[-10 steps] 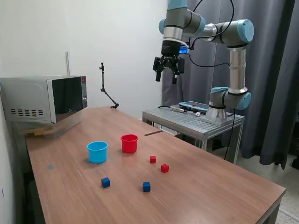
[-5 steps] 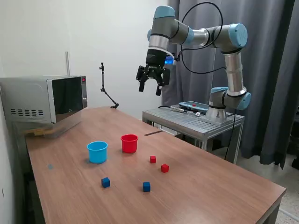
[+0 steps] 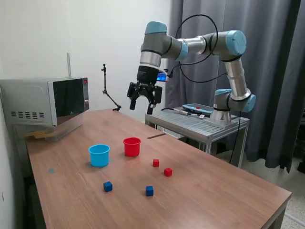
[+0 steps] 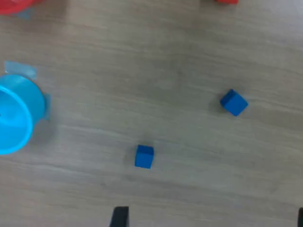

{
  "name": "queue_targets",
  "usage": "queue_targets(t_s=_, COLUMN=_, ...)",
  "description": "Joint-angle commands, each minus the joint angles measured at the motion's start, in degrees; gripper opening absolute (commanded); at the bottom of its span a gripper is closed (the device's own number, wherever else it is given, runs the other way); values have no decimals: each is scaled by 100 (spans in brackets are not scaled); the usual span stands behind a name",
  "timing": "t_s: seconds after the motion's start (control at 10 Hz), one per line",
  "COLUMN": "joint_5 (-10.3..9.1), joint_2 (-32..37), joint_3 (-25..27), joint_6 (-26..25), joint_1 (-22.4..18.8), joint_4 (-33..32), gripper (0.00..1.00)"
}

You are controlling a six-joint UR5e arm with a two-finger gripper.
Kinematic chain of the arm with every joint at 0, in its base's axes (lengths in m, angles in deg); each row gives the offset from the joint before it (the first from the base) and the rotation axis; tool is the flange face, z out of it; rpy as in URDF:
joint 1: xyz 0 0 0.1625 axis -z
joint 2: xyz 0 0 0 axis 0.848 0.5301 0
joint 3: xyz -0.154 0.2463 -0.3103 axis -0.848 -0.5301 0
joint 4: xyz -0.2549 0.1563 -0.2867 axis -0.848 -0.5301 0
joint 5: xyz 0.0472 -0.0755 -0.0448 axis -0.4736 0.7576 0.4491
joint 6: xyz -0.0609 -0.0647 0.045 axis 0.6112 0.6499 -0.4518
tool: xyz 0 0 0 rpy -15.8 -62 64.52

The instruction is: Place red objects in the red bin, and blue objects in the blue bin.

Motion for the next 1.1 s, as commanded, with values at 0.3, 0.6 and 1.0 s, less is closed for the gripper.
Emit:
queue_targets(t_s=0.3, joint_5=-480, joint_2=-1236, joint_3=-880, joint_6=164, joint_1=111, joint_4=-556, gripper=100)
queue_targets(t_s=0.6, joint_5=-480, joint_2=-1631, joint_3=-1002, joint_6=164, joint_1=278, joint_4=-672, gripper=100)
queue_targets(t_s=1.0, joint_5=-621, joint_2=-1975, joint_3=-1311, joint_6=138, joint_1=305, joint_4=-855, gripper=100)
